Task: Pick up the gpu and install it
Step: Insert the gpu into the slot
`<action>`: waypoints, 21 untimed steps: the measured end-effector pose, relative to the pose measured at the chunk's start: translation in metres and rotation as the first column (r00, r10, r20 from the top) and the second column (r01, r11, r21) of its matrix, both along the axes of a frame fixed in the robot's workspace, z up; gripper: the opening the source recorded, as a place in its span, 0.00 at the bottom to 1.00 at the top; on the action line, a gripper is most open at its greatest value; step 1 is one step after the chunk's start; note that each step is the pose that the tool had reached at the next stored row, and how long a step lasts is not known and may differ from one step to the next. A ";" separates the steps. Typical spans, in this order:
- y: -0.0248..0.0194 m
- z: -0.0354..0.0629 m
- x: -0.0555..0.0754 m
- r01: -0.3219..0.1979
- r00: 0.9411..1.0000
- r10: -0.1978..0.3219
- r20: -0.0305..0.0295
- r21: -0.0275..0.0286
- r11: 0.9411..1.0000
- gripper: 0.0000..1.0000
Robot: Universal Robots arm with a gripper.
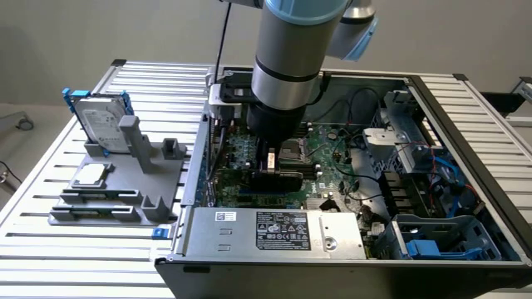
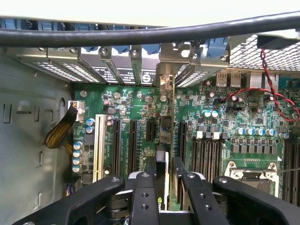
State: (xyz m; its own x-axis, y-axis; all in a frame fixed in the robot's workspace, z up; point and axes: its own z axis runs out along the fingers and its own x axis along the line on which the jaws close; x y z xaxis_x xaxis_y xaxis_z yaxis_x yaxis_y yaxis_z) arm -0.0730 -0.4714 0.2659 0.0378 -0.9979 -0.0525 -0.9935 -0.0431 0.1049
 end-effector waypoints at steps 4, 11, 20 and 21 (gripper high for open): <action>-0.0012 0.0000 0.000 0.000 1.000 0.000 0.000 0.001 1.000 0.25; -0.0014 0.0000 0.000 0.000 1.000 0.000 0.000 0.001 1.000 0.25; -0.0014 0.0044 0.000 0.000 1.000 0.000 0.000 0.001 1.000 0.45; -0.0014 0.0058 0.000 0.000 1.000 0.000 0.000 0.001 1.000 0.51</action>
State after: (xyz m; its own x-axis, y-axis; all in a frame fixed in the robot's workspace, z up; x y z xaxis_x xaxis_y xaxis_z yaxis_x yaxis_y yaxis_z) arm -0.0730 -0.4728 0.2717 0.0377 -0.9979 -0.0532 -0.9935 -0.0431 0.1049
